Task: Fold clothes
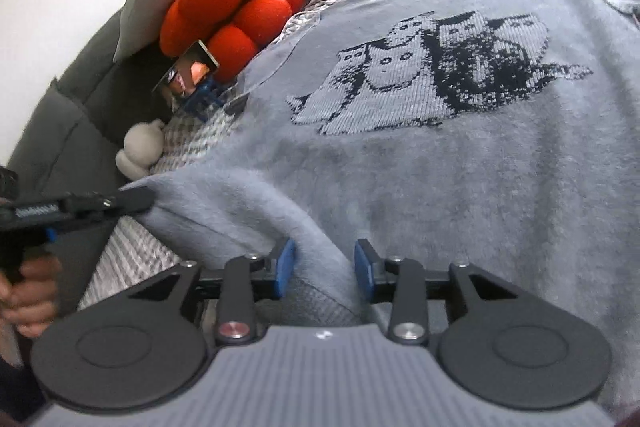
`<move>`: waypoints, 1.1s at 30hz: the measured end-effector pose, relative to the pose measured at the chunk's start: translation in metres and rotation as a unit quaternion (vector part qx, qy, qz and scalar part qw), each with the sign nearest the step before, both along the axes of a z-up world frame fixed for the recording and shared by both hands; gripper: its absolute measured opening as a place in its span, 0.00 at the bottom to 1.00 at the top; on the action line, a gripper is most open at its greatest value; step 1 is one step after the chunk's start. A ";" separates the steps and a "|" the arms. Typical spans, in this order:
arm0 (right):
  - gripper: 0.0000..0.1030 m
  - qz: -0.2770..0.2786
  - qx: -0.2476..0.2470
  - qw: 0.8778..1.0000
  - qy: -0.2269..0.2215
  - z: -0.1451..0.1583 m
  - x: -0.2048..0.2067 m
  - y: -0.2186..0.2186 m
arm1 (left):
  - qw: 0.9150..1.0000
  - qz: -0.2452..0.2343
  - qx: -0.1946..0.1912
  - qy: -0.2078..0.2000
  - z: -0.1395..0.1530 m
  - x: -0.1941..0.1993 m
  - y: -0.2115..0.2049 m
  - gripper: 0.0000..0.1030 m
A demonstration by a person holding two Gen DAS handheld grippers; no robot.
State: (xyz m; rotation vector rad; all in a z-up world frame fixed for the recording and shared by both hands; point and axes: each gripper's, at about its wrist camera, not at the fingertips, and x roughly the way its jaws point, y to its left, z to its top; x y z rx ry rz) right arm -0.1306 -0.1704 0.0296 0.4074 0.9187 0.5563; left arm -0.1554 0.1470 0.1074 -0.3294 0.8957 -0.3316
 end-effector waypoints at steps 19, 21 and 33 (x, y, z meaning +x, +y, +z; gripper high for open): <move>0.64 0.162 -0.233 0.932 -0.225 0.005 -0.102 0.098 | 0.997 0.030 0.000 0.077 -0.003 -0.003 -0.003 0.08; 0.46 0.160 -0.201 0.944 -0.205 0.011 -0.092 0.085 | 0.996 0.039 -0.006 0.085 0.001 -0.004 -0.002 0.08; 0.26 0.121 -0.036 0.988 -0.093 0.042 -0.042 0.006 | 0.995 0.063 0.017 0.079 0.013 -0.004 0.023 0.32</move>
